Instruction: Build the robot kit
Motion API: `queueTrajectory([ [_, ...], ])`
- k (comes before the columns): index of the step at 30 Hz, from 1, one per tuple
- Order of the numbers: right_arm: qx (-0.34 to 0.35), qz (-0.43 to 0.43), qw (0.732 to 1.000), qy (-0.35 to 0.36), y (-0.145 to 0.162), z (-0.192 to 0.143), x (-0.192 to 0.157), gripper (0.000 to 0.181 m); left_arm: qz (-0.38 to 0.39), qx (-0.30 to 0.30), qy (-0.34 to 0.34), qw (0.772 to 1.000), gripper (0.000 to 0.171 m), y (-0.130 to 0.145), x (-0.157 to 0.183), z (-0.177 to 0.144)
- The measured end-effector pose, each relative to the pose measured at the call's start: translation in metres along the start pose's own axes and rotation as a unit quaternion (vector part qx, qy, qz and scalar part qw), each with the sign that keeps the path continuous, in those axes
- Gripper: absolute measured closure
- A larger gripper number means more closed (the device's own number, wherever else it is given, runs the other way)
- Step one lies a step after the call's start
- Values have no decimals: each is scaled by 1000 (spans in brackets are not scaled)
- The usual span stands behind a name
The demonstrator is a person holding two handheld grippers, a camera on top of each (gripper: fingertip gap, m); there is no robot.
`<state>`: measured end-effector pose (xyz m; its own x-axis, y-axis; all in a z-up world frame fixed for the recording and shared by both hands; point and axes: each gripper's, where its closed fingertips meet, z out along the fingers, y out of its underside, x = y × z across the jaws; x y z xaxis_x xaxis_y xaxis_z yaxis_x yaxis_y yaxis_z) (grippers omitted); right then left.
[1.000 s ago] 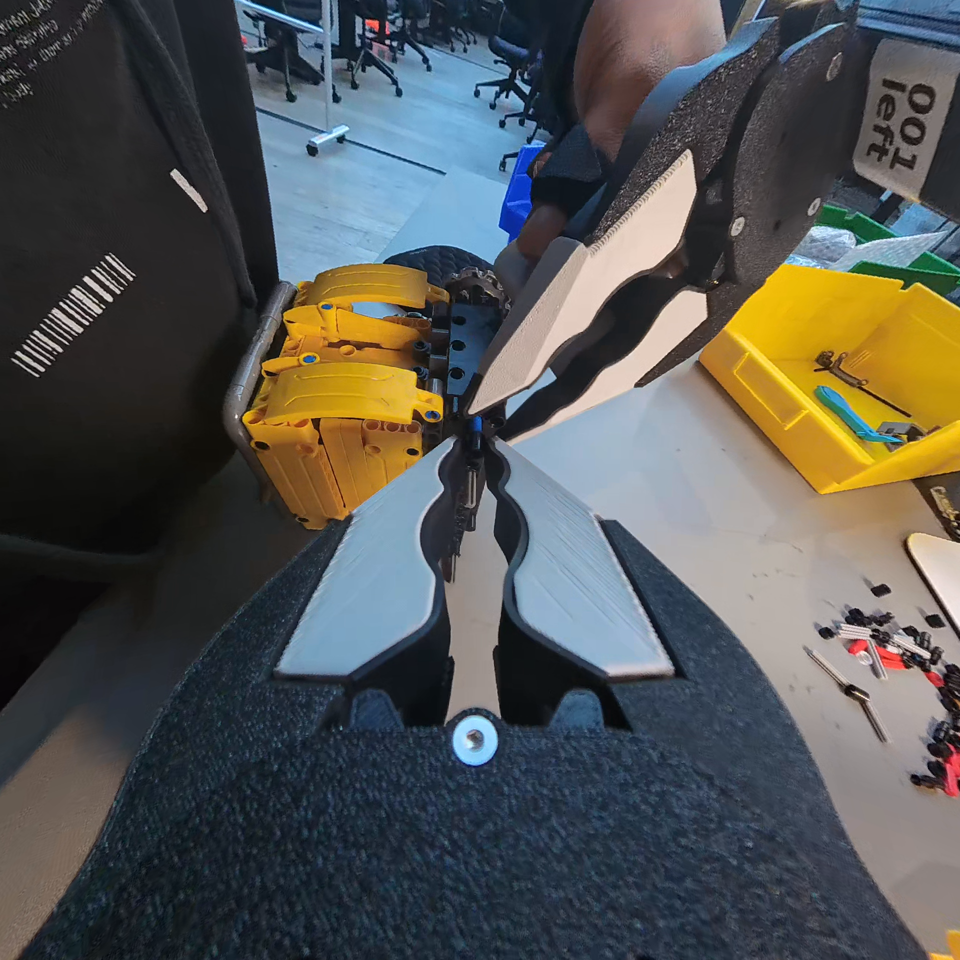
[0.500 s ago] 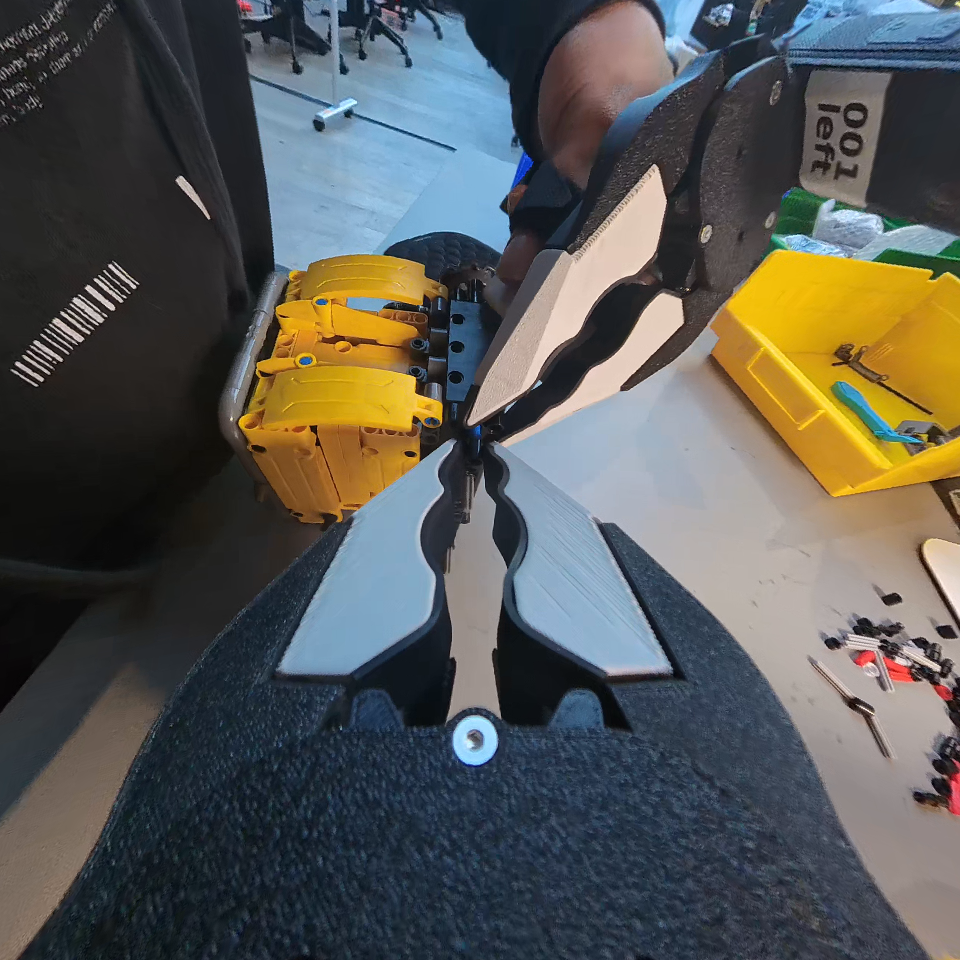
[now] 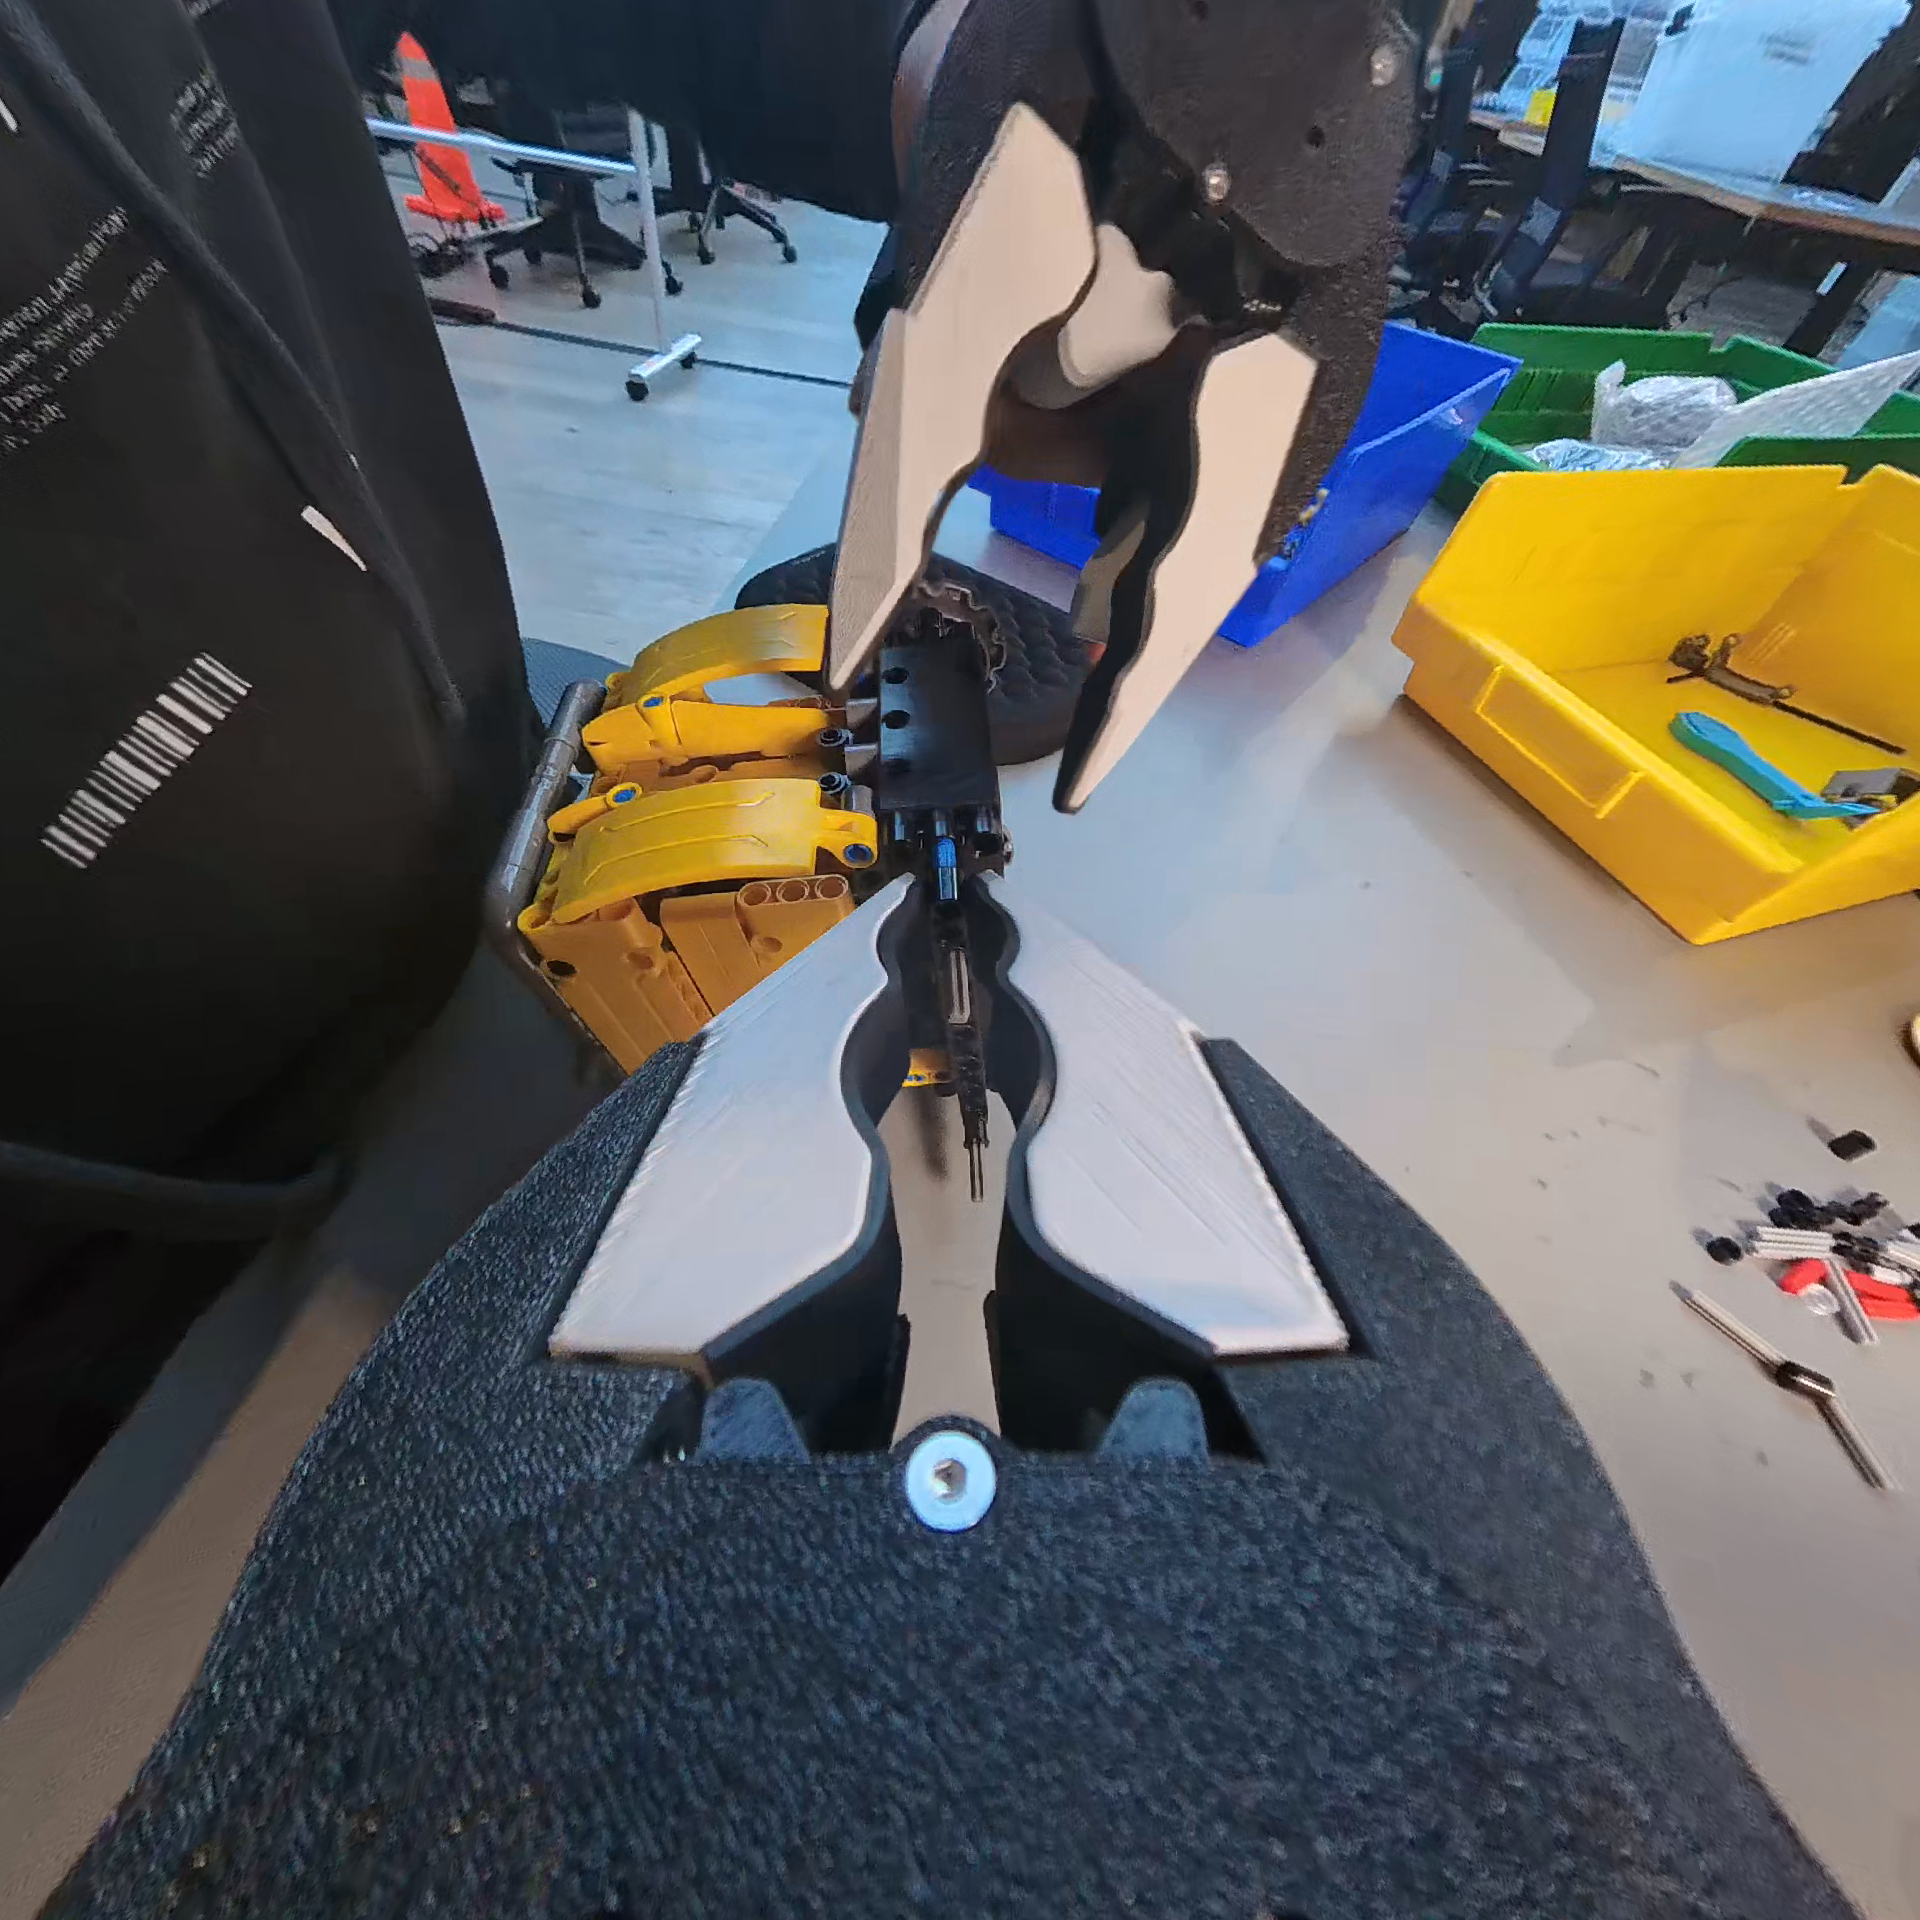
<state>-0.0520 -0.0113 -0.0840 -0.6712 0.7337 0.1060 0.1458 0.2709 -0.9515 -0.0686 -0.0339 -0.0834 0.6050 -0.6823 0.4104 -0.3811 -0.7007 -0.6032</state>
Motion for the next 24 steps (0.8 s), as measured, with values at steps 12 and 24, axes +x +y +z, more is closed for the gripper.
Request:
queueTrajectory([
  [12, 11, 7, 999, 32, 7, -5, 5, 177, -25, 5, 4, 1000, 129, 15, -6, 13],
  [24, 2, 18, 999, 29, 9, -2, 11, 177, -21, -14, 10, 1000, 130, 12, -9, 17],
])
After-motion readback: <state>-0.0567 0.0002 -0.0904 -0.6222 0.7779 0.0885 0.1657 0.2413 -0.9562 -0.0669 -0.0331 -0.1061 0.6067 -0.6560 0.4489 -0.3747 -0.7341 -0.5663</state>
